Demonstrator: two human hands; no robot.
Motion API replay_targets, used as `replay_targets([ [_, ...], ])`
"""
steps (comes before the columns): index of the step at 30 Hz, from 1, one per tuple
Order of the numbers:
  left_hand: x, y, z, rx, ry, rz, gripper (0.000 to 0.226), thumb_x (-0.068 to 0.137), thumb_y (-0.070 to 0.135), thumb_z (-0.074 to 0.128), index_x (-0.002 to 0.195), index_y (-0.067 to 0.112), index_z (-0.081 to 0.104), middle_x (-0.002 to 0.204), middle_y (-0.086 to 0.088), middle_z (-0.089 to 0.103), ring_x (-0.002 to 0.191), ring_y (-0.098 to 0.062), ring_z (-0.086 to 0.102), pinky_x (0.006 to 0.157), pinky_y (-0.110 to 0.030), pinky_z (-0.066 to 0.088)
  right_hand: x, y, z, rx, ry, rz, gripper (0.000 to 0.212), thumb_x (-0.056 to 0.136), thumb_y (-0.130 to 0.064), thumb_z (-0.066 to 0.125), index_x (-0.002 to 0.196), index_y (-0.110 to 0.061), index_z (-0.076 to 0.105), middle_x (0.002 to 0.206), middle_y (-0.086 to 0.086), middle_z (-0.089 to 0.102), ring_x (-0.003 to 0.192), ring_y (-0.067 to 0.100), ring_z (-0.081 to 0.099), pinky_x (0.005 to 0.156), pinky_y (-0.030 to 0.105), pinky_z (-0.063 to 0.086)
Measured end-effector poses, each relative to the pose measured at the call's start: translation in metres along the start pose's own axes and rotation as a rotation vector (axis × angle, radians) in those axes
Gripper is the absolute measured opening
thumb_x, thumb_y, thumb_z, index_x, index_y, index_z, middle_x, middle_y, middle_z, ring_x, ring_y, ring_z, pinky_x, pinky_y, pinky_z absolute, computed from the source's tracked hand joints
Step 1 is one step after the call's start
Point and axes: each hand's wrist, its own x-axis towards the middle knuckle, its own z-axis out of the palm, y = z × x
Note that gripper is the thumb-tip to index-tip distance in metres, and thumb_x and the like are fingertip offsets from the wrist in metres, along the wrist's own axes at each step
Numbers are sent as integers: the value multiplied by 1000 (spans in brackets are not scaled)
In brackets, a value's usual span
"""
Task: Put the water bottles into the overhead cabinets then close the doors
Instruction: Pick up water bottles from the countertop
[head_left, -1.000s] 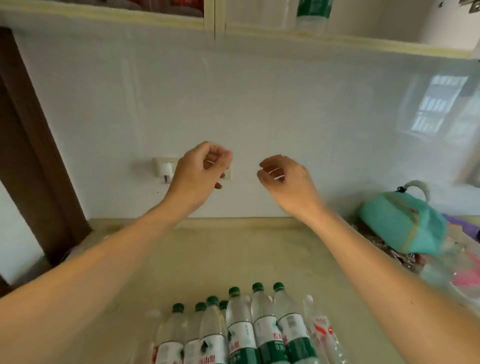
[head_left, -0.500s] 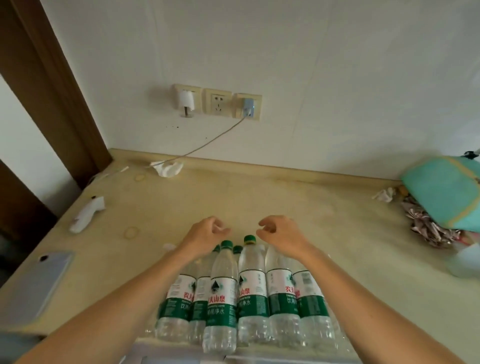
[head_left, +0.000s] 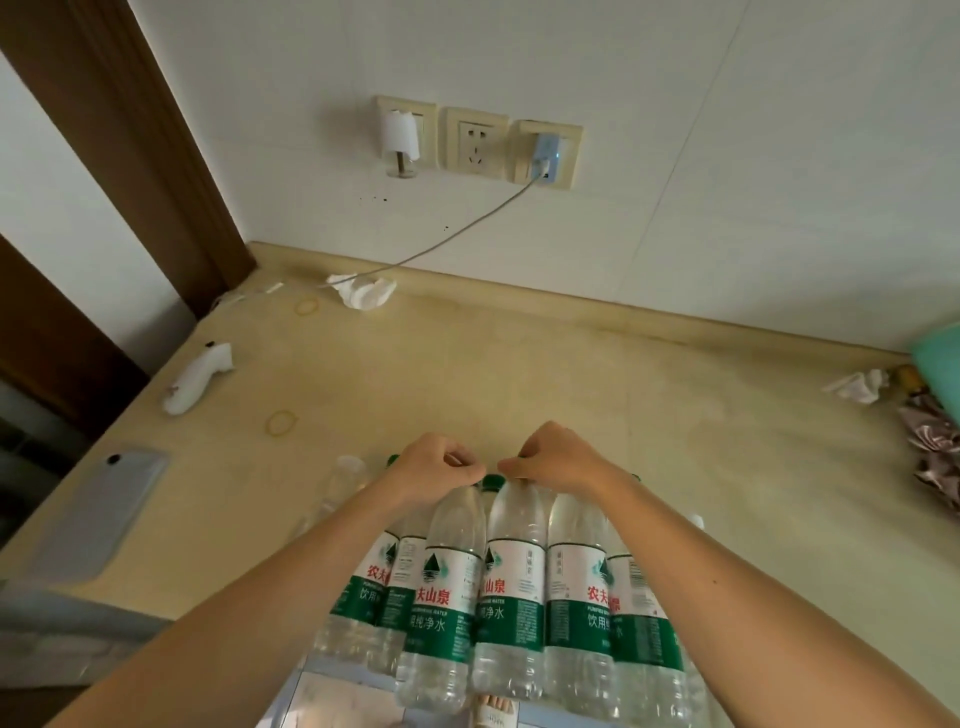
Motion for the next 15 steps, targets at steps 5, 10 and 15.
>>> replay_targets([
  [5,-3,5,-3,-360,-21,-94,9,96,8,65,102,3,70,75,-2,72,57,-3,68,48,-12,47,5,5,-18,148,-67,-16,30,87,-41,73,73,-15,79,74,-2,75,62,9,62,63,23,49],
  [10,-1,28,-34,-519,36,-22,17,92,15,68,107,8,72,95,-11,78,88,-24,75,81,-32,59,-4,0,-64,420,60,-137,25,89,-38,74,78,-17,81,83,-10,78,86,-8,64,92,27,36],
  [15,5,71,-69,-466,246,273,14,93,11,69,106,14,73,92,-2,78,87,-13,74,64,-12,51,-25,-25,-122,437,333,-341,15,88,-40,75,89,-26,78,82,-10,78,87,1,71,81,21,47],
])
